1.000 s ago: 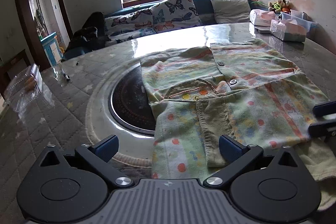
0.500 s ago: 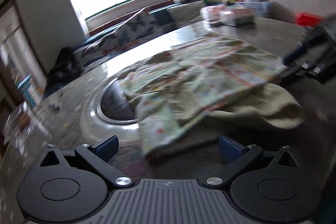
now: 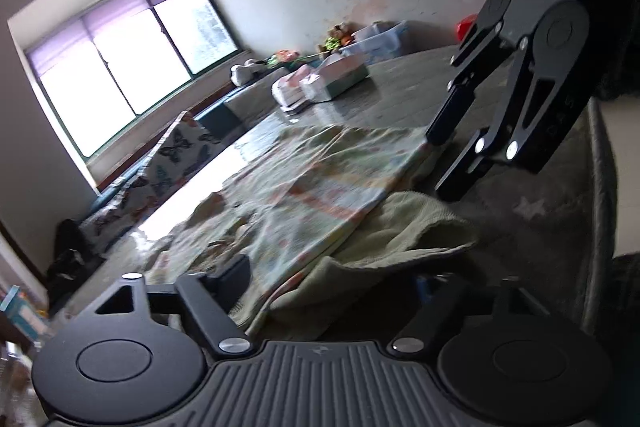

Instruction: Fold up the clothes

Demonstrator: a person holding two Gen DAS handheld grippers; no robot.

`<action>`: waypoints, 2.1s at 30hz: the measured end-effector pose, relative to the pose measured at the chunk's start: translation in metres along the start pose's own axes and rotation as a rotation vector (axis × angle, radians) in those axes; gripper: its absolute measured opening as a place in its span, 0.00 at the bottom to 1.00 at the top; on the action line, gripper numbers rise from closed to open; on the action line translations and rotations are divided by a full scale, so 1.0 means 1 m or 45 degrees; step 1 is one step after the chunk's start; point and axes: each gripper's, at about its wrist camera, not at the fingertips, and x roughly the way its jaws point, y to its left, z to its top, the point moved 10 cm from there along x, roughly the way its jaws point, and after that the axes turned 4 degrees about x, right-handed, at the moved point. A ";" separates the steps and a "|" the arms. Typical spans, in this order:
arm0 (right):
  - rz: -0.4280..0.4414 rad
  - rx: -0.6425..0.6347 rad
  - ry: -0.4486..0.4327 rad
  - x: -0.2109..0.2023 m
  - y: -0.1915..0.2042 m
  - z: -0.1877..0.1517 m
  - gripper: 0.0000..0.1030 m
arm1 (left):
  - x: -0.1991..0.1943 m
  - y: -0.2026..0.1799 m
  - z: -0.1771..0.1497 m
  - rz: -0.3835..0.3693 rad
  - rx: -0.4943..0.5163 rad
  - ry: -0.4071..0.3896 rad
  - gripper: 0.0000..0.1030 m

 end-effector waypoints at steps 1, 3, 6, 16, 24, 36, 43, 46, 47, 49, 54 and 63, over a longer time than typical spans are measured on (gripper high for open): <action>-0.001 -0.003 0.000 0.000 0.000 0.000 0.55 | 0.000 0.001 0.001 -0.025 -0.025 -0.005 0.58; 0.005 -0.009 -0.001 0.000 0.000 0.001 0.55 | 0.000 0.002 0.005 -0.082 -0.080 -0.017 0.42; 0.020 -0.028 -0.011 0.000 0.002 0.004 0.55 | -0.001 0.009 0.011 -0.115 -0.145 -0.031 0.22; 0.091 -0.074 -0.067 0.021 0.018 0.029 0.55 | 0.005 0.061 0.033 -0.159 -0.413 -0.064 0.13; 0.163 0.090 -0.061 0.044 0.009 0.047 0.24 | -0.001 0.064 0.021 -0.147 -0.433 -0.032 0.24; 0.170 0.205 -0.135 0.034 -0.010 0.073 0.15 | -0.007 0.071 -0.022 0.069 -0.270 0.063 0.53; 0.168 0.217 -0.165 0.030 -0.007 0.066 0.10 | -0.002 0.072 -0.031 0.041 -0.257 0.078 0.12; 0.170 0.225 -0.192 0.019 -0.008 0.065 0.10 | -0.010 0.072 -0.025 0.028 -0.270 0.049 0.09; 0.173 0.226 -0.200 0.014 -0.008 0.064 0.10 | -0.014 0.071 -0.023 0.021 -0.272 0.038 0.09; 0.183 0.224 -0.207 0.002 -0.007 0.062 0.09 | -0.022 0.067 -0.018 0.006 -0.275 0.024 0.08; 0.229 0.197 -0.195 -0.036 0.004 0.050 0.09 | -0.051 0.052 -0.008 -0.057 -0.290 0.008 0.08; 0.277 0.105 -0.178 -0.095 0.033 0.038 0.09 | -0.113 0.030 0.008 -0.135 -0.300 -0.014 0.08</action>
